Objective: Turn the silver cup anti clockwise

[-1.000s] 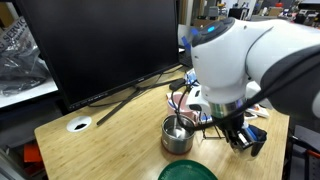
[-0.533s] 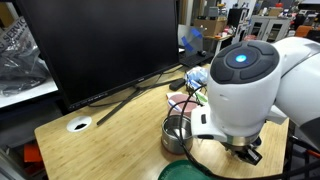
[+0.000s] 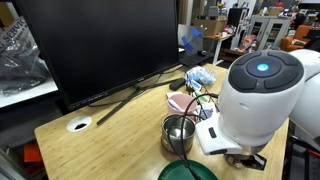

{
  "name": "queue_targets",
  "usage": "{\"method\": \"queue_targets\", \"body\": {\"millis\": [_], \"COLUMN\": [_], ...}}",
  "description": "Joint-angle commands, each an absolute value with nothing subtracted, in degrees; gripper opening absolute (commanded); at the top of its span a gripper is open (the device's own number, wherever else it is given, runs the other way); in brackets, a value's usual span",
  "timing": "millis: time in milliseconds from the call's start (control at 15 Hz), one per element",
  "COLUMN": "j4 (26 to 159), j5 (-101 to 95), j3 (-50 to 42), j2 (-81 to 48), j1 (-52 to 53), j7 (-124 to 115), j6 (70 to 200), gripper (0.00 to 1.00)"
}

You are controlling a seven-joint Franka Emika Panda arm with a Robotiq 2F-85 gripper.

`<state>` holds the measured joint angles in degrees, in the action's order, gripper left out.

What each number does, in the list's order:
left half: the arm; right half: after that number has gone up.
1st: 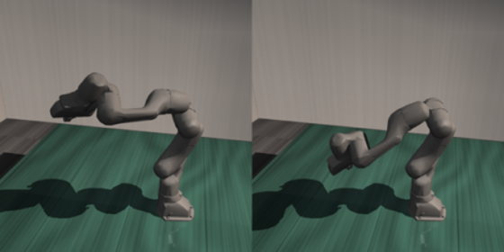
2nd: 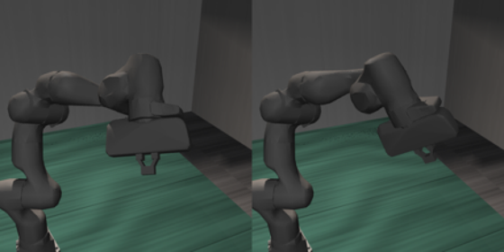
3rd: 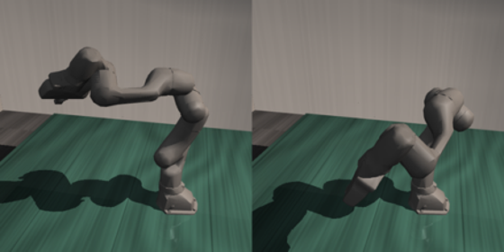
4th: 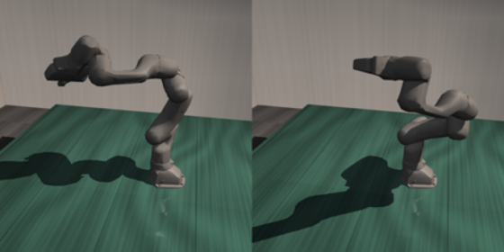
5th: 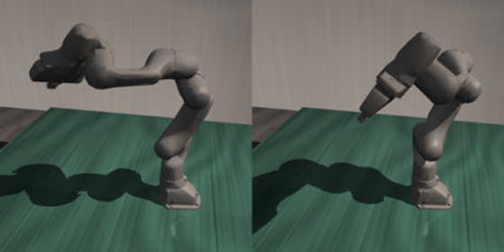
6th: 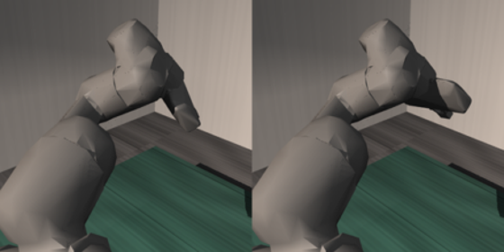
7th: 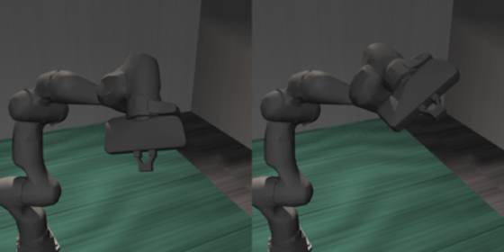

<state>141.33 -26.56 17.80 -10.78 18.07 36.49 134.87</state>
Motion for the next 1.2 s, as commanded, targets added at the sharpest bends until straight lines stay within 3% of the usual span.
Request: {"method": "queue_targets", "body": {"millis": [0, 67, 400, 467, 667, 733, 867, 1133], "j4": [142.7, 142.8, 142.6, 141.7, 141.8, 141.8, 142.6, 144.5], "j5": [-25.9, -25.9, -20.3, -23.0, -21.4, -21.3, -20.8, -14.9], "j3": [18.4, 18.3, 18.8, 18.1, 18.1, 18.1, 18.3, 19.4], "j2": [-9.7, -9.6, -8.2, -10.3, -9.4, -9.4, -8.3, -5.4], "j1": [16.9, 16.9, 15.8, 16.8, 16.6, 16.6, 16.5, 15.6], "j7": [41.1, 41.4, 44.8, 42.0, 43.3, 43.3, 43.8, 49.7], "j6": [136.3, 136.3, 134.0, 134.6, 134.4, 134.4, 135.1, 137.7], "gripper": [0.32, 0.44, 0.77, 0.60, 0.78, 0.94, 1.00, 1.00]}}
